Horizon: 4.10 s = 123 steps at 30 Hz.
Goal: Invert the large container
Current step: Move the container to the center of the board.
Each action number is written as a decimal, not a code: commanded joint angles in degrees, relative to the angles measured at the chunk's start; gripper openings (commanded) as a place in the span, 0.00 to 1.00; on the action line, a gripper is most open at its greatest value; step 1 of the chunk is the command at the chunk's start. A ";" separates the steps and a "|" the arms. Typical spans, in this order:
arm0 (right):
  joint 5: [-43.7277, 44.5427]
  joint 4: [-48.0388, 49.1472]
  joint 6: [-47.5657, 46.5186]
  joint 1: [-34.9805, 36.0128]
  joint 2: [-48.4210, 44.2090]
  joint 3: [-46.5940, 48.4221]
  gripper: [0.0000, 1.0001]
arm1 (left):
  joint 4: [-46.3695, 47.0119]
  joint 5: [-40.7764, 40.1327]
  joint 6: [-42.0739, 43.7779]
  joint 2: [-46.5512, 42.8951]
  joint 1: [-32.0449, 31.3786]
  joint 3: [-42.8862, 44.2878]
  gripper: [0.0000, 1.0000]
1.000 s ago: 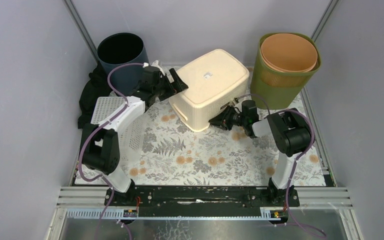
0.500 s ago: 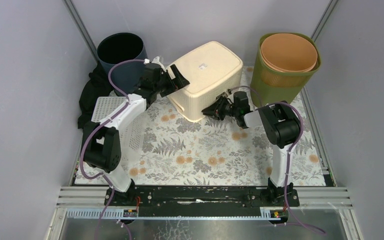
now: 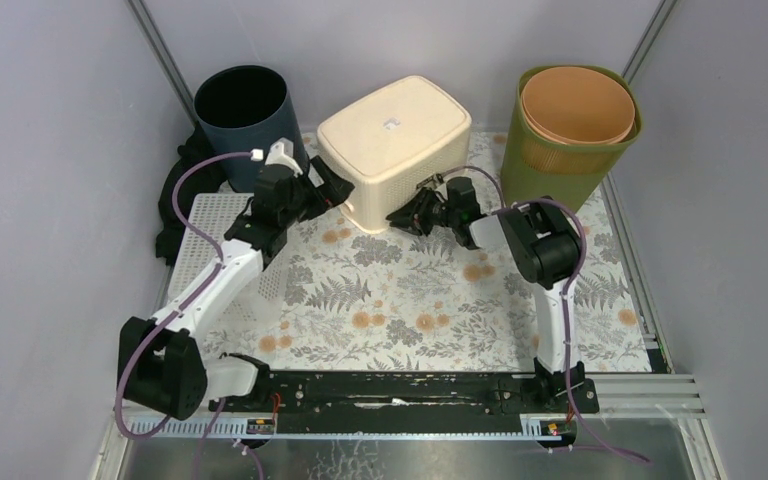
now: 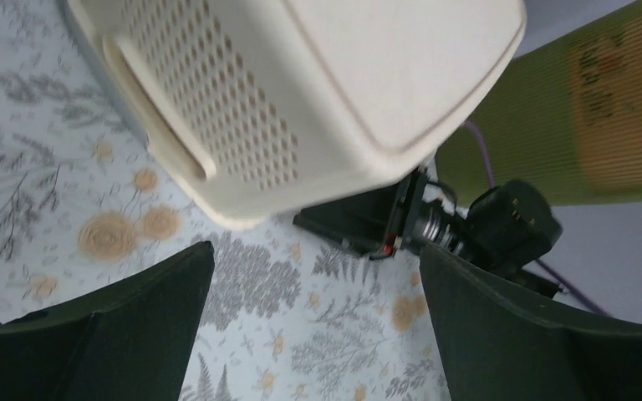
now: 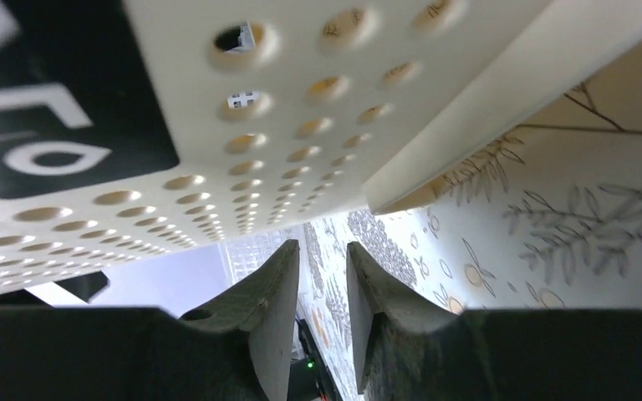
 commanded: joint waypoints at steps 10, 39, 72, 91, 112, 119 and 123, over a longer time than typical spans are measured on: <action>1.67 -4.23 -0.58 4.29 5.21 17.60 0.40 | -4.54 -0.59 -3.93 -19.14 -2.89 -13.47 1.00; 1.03 -26.05 -22.00 4.81 -20.31 3.63 0.72 | -19.27 2.17 0.67 -30.60 -2.95 -9.12 1.00; 38.81 -70.61 -50.76 -14.89 -36.12 40.82 0.77 | -20.26 2.78 3.59 -27.62 -2.89 -7.64 1.00; 47.45 -74.99 -56.35 -17.60 -17.98 54.56 0.78 | -20.80 3.11 4.03 -26.71 -2.92 -7.64 1.00; 48.82 -75.32 -54.98 -17.58 -17.51 45.63 0.72 | -19.61 3.76 3.77 -26.11 -2.91 -9.23 1.00; 47.26 -74.36 -54.18 -17.58 -18.90 42.71 0.60 | -19.11 3.88 3.77 -25.71 -2.92 -9.43 1.00; 46.32 -73.77 -53.74 -17.62 -20.54 41.28 0.53 | -18.87 4.04 3.77 -25.46 -2.91 -9.74 1.00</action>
